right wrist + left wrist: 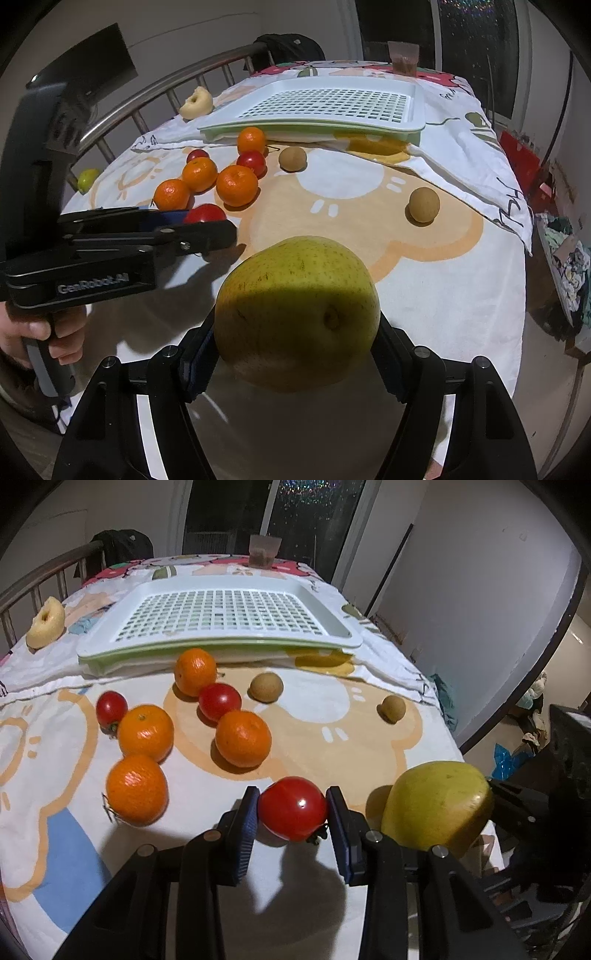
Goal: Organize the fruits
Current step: 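Close the left gripper on the red cherry tomato while the right gripper holds the pear, then carry the pear and tomato over the white basket and open both grippers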
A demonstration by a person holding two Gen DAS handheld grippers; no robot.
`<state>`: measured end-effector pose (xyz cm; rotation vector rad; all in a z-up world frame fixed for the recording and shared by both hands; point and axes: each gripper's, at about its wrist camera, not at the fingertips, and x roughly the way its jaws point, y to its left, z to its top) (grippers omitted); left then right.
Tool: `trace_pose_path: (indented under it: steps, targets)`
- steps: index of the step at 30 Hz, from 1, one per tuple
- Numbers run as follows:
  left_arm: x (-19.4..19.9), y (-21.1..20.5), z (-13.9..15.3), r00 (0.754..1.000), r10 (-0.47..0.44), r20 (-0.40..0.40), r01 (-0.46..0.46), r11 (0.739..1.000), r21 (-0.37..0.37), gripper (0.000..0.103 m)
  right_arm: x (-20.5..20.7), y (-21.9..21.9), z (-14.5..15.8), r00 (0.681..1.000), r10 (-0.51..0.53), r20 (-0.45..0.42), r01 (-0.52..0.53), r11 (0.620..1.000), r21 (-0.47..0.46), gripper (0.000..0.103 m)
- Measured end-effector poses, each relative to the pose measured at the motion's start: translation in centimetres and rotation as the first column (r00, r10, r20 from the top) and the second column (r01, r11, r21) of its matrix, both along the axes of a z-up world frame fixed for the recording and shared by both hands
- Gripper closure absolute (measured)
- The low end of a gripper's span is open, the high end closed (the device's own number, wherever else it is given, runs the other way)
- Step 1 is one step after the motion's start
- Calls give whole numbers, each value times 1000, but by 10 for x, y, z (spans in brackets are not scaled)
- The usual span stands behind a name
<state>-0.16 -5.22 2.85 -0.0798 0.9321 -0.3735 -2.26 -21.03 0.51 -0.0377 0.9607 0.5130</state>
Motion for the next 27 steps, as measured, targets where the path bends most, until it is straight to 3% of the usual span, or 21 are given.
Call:
trace_pose_path:
  steps: [7,16,27]
  targets:
    - [2,6,20,998,22,65,-23,1000,20,64,8,-4,9,1000,-22,16,22,1000,3,31]
    - [19,15,40,987,74,145,-85,994,73,64,32,1,48,993,-30,117,28,999,21,31]
    - [70,21,61,972,124,200,-147,983,108,64,92,12,79,982,-91,167,82,995,63,31]
